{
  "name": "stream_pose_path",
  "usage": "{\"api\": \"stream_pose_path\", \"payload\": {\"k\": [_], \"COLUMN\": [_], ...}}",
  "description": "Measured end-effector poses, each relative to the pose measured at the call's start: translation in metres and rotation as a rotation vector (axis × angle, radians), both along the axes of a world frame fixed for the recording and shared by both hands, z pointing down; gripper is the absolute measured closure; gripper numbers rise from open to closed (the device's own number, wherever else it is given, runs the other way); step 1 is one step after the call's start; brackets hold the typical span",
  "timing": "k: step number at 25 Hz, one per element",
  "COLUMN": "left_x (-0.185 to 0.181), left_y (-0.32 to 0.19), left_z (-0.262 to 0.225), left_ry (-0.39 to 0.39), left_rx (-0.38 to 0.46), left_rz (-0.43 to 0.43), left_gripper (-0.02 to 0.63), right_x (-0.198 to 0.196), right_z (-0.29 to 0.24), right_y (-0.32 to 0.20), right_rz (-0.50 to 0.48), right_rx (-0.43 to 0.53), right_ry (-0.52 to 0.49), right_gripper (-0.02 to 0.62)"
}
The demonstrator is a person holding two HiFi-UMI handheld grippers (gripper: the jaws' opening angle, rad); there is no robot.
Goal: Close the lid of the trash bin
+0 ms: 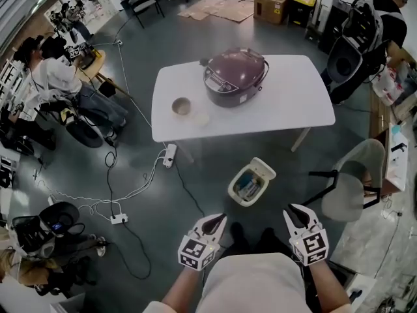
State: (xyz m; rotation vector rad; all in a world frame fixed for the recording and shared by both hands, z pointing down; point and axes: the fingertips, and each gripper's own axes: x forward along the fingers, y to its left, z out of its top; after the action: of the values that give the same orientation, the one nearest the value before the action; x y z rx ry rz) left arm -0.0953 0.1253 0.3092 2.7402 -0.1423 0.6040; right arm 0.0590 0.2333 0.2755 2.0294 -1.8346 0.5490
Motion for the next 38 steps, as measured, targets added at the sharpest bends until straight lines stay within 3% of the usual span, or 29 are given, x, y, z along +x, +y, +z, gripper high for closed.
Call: {"api": "stream_pose_path", "payload": {"k": [6, 21, 29, 38], "left_x": [0.010, 0.083, 0.116, 0.127], "left_y": [-0.005, -0.043, -0.058, -0.073], "left_z": [0.007, 0.050, 0.107, 0.182], "left_ry": [-0.011, -0.064, -0.125, -0.182], "left_rx": [-0.023, -0.072, -0.093, -0.123], "left_rz": [-0.023, -0.186, -0.249, -0.337], "left_gripper": [0.595, 0.595, 0.595, 0.595], "right_x": [0.014, 0.103, 0.125, 0.138], "right_z": [0.008, 0.070, 0.151, 0.259], "right_y": [-0.022, -0.093, -0.126, -0.156], "right_rz": [-0.023, -0.202, -0.330, -0.452], "right_rx": [-0.023, -0.146, -0.254, -0.364], "right_ry": [-0.014, -0.065, -0.076, -0.060], "right_gripper": [0.516, 0.517, 0.517, 0.515]}}
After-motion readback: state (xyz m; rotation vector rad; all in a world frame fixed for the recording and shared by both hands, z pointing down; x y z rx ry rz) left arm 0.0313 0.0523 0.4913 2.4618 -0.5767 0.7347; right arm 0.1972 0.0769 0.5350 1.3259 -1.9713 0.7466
